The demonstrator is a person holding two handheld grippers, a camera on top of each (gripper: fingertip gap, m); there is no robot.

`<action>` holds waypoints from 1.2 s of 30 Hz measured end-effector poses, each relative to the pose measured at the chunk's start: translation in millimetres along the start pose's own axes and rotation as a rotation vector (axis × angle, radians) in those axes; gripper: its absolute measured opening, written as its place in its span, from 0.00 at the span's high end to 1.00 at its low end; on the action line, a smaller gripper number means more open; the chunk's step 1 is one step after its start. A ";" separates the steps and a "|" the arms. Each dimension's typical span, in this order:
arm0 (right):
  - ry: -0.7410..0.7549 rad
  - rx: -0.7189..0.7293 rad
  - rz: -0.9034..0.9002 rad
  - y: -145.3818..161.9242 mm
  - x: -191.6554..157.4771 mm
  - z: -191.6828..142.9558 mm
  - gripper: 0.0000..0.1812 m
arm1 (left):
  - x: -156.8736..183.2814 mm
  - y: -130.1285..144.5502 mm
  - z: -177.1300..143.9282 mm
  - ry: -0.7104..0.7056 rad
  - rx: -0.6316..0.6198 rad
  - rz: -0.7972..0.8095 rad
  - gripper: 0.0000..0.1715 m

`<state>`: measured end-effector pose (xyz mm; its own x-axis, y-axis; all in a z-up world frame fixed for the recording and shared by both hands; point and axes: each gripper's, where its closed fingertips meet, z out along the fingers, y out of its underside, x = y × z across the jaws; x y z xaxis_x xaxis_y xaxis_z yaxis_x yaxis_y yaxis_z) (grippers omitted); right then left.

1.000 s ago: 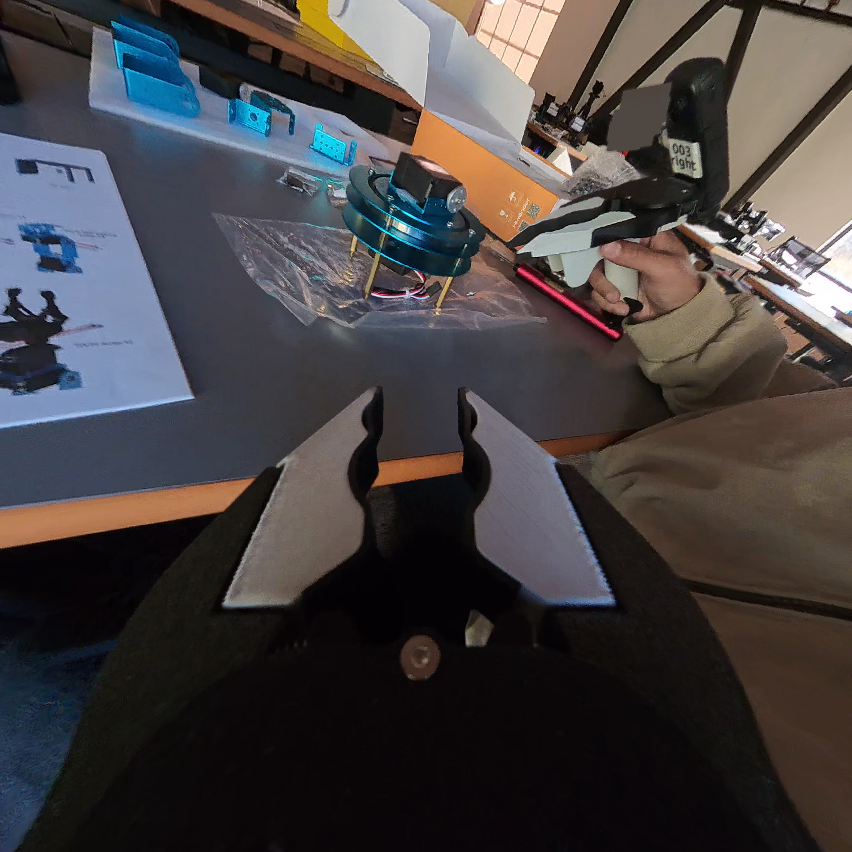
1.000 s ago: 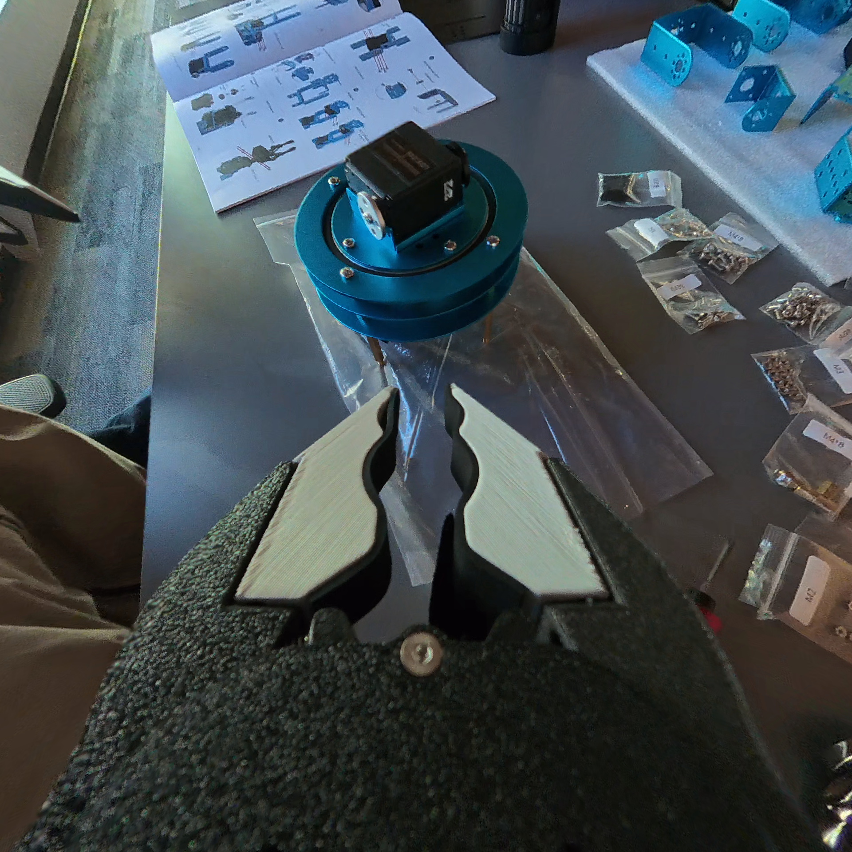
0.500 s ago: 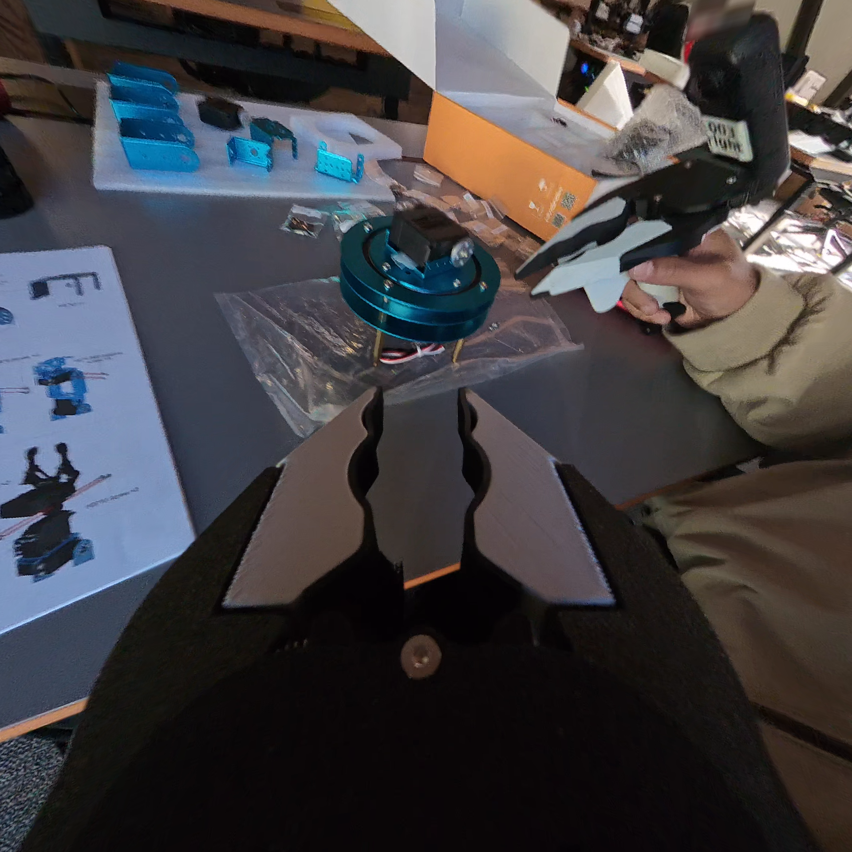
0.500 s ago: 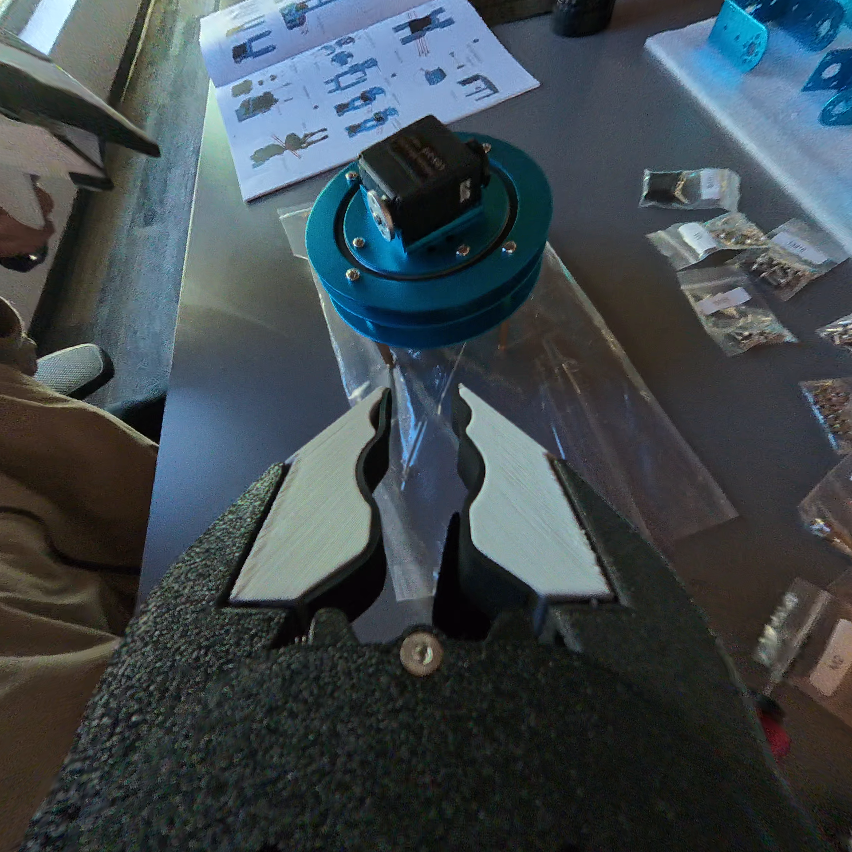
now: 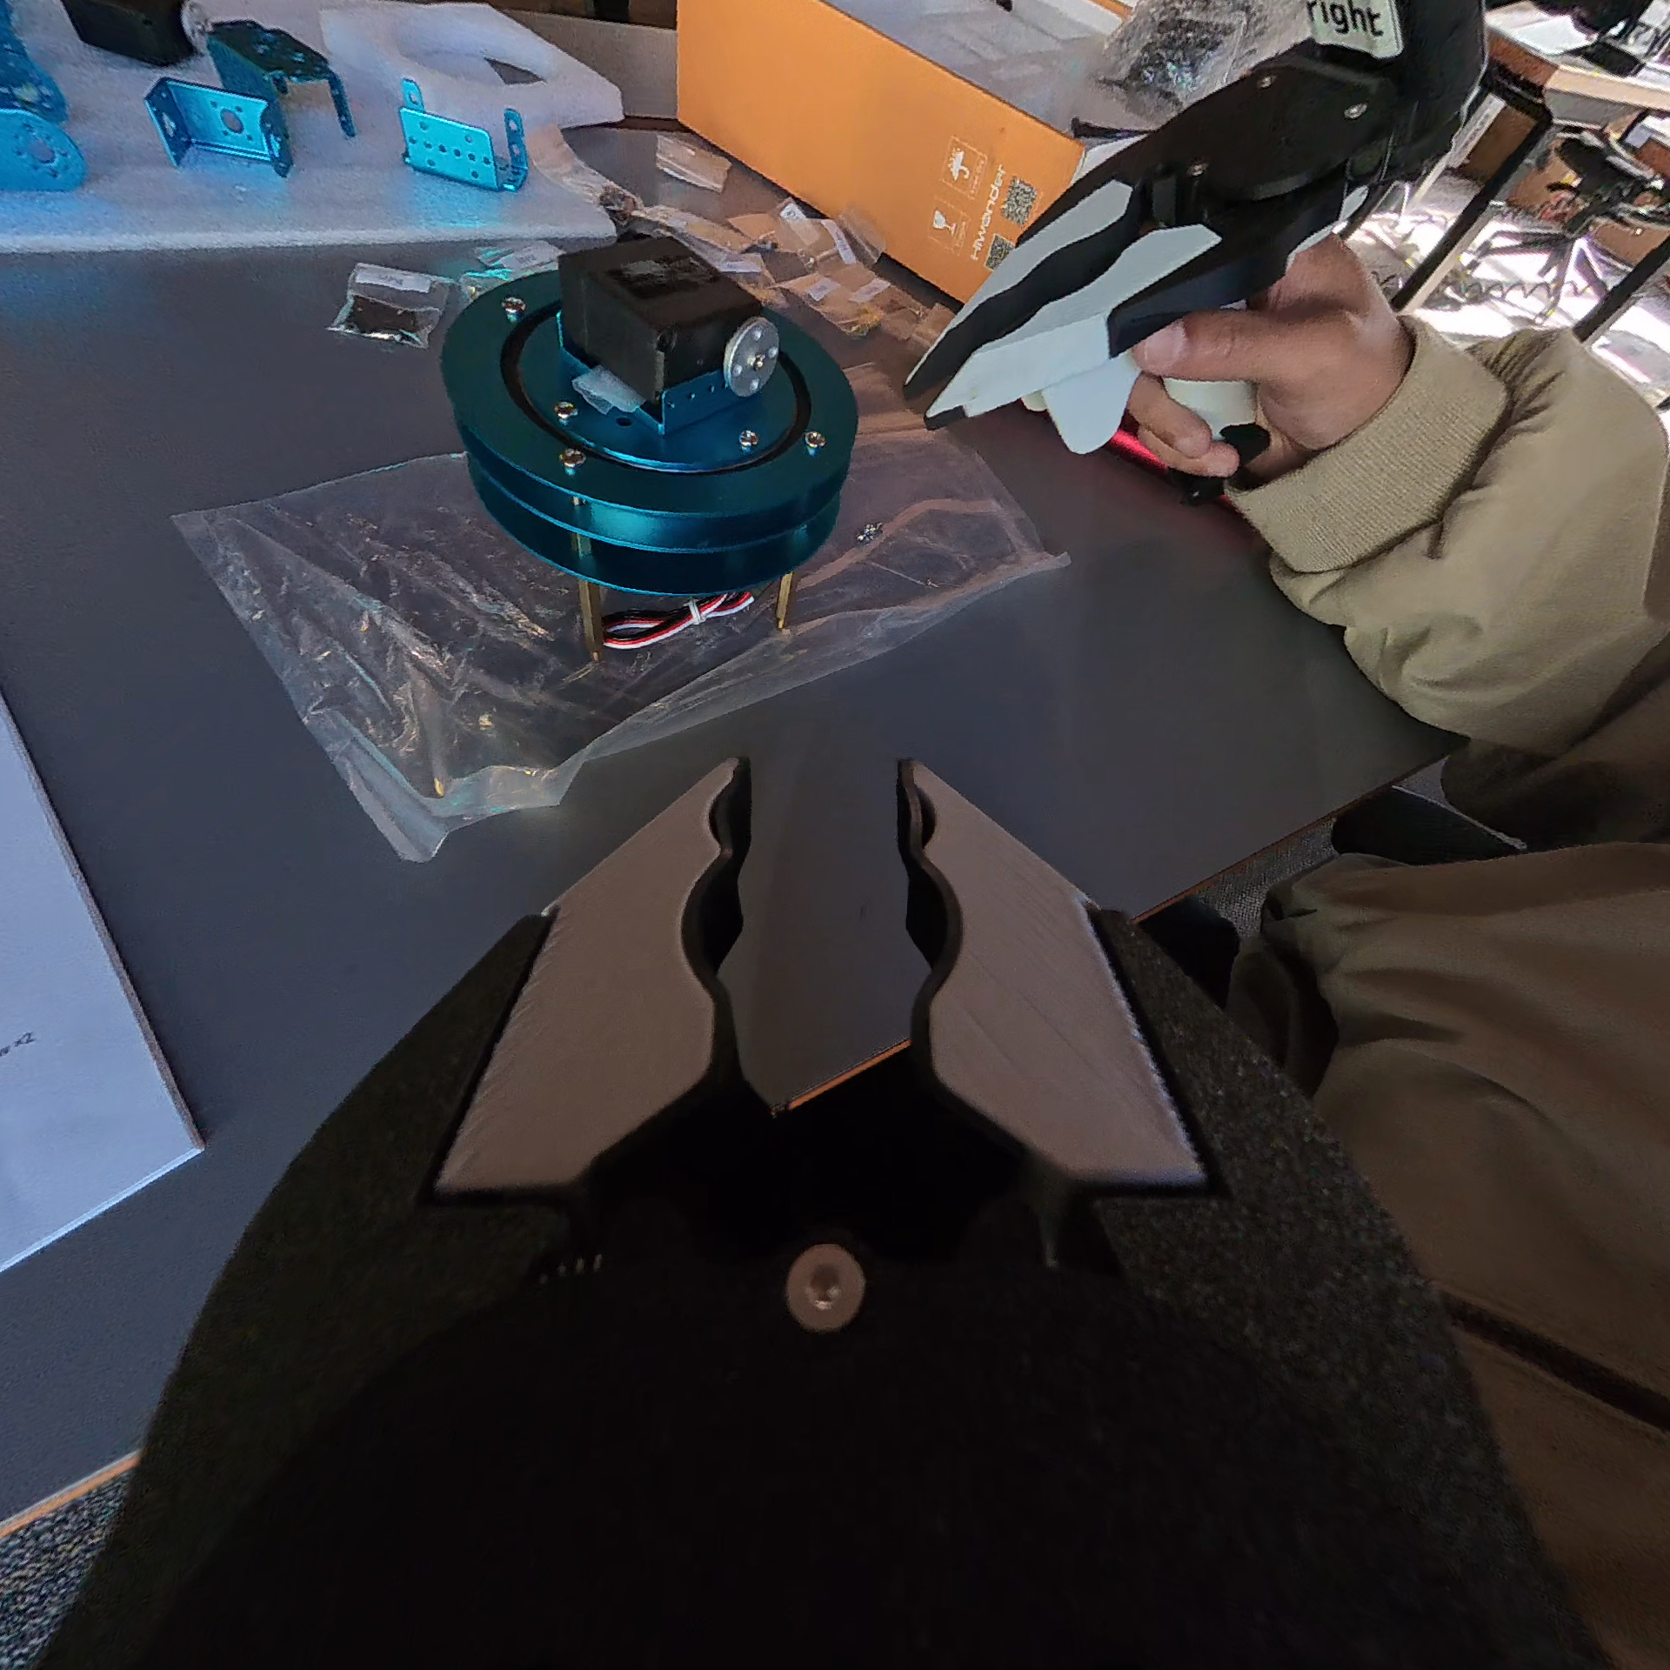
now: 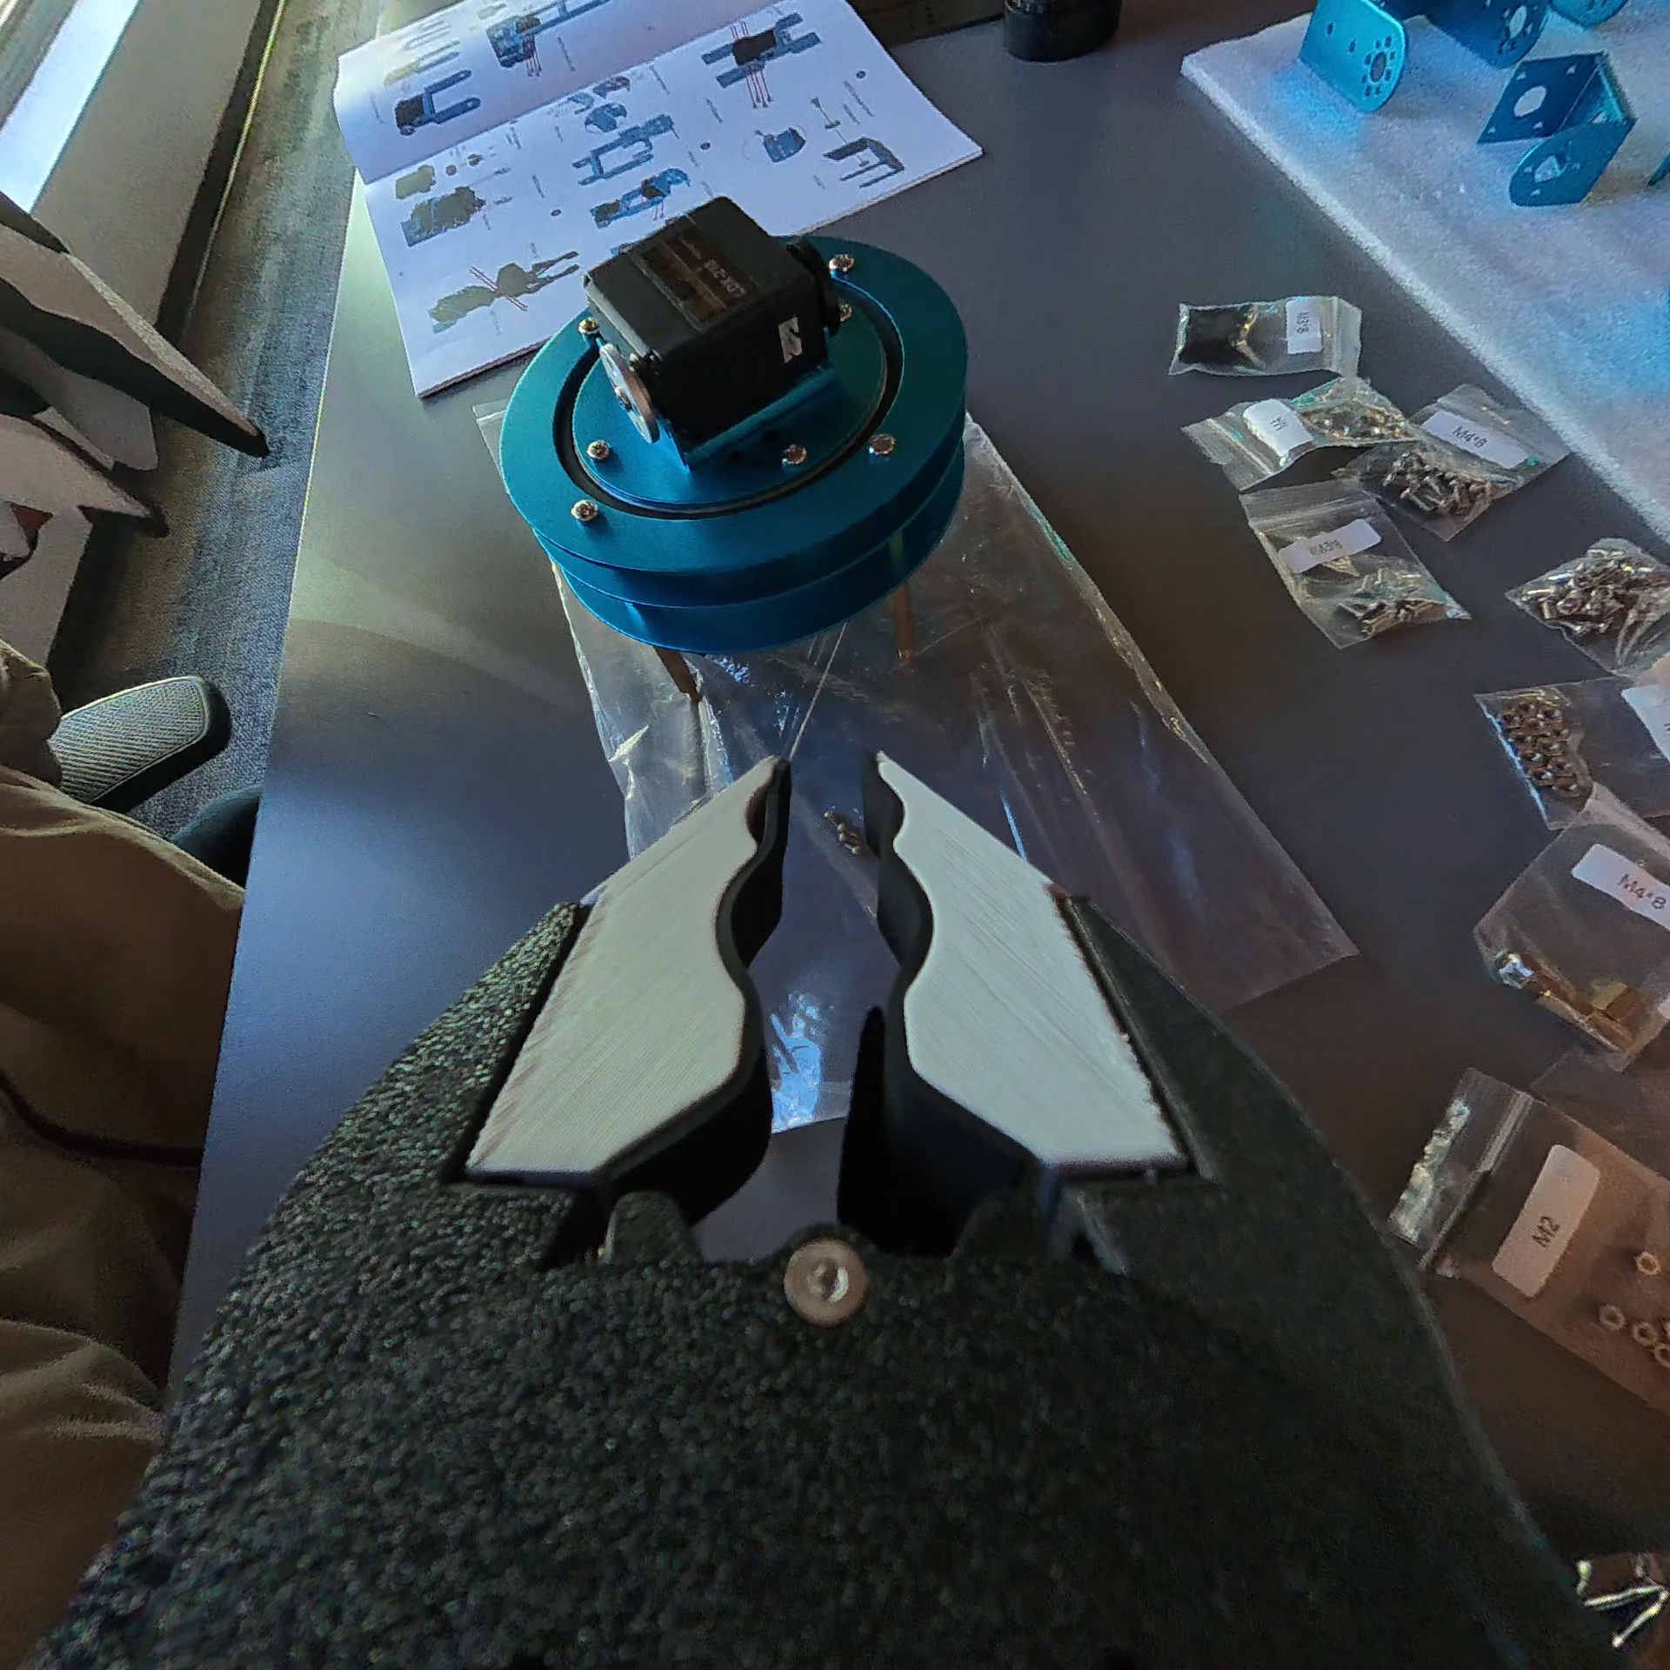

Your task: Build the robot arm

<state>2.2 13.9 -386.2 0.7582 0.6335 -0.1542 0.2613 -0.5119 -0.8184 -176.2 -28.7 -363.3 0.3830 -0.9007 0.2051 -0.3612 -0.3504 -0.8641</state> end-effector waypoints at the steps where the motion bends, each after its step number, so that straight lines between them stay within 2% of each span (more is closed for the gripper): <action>1: 0.001 0.001 0.000 0.2 0.5 0.0 0.92 | 0.7 -0.5 1.5 0.004 -0.005 0.004 0.82; 11: -0.012 -0.011 -0.011 2.9 -3.2 3.0 0.92 | 1.9 -0.4 10.0 0.028 -0.030 0.007 0.82; 36: -0.013 -0.038 -0.016 6.7 -5.7 5.5 0.92 | 4.2 7.6 8.3 0.009 -0.056 0.024 0.82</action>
<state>-3.7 10.1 -393.8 0.7461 0.6490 -0.1489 0.2958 -0.5234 -0.7991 -170.2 -32.9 -372.8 0.3666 -0.9109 0.1891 -0.4174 -0.3427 -0.8416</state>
